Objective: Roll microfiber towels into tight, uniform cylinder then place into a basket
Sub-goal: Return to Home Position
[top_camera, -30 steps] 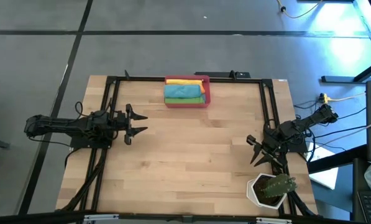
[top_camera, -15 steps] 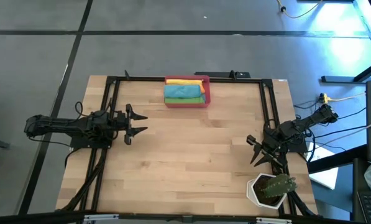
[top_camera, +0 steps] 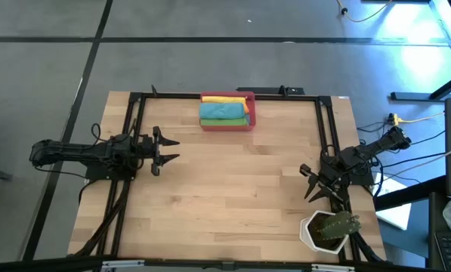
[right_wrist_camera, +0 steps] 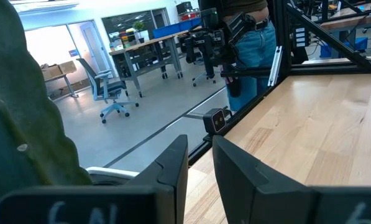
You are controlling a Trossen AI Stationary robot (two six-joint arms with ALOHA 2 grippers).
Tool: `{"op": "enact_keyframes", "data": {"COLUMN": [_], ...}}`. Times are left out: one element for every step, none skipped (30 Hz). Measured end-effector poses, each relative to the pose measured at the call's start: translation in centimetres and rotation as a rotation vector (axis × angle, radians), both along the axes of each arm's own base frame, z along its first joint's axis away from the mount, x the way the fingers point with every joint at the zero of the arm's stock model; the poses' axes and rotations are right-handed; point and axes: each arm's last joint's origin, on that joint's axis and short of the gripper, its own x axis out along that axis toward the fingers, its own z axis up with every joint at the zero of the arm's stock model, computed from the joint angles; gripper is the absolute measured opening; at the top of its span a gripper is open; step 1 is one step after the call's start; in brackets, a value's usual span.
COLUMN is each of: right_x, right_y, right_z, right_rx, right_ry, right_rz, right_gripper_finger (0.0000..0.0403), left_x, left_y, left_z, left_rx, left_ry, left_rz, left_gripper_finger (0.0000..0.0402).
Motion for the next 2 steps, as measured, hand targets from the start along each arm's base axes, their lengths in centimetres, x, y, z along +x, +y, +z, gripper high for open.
{"op": "enact_keyframes", "data": {"right_x": [0.00, 0.00], "right_y": [0.00, 0.00], "right_z": [0.00, 0.00], "right_rx": [0.000, 0.000], "right_ry": [0.000, 0.000], "right_rz": [0.000, 0.000], "right_gripper_finger": [0.0078, 0.0078], "left_x": [0.00, 0.00], "left_y": [0.00, 0.00], "left_z": [0.00, 0.00], "left_rx": [0.000, 0.000], "left_ry": [0.000, 0.000], "left_rz": [0.000, 0.000], "left_gripper_finger": [0.0213, 0.0213]}}
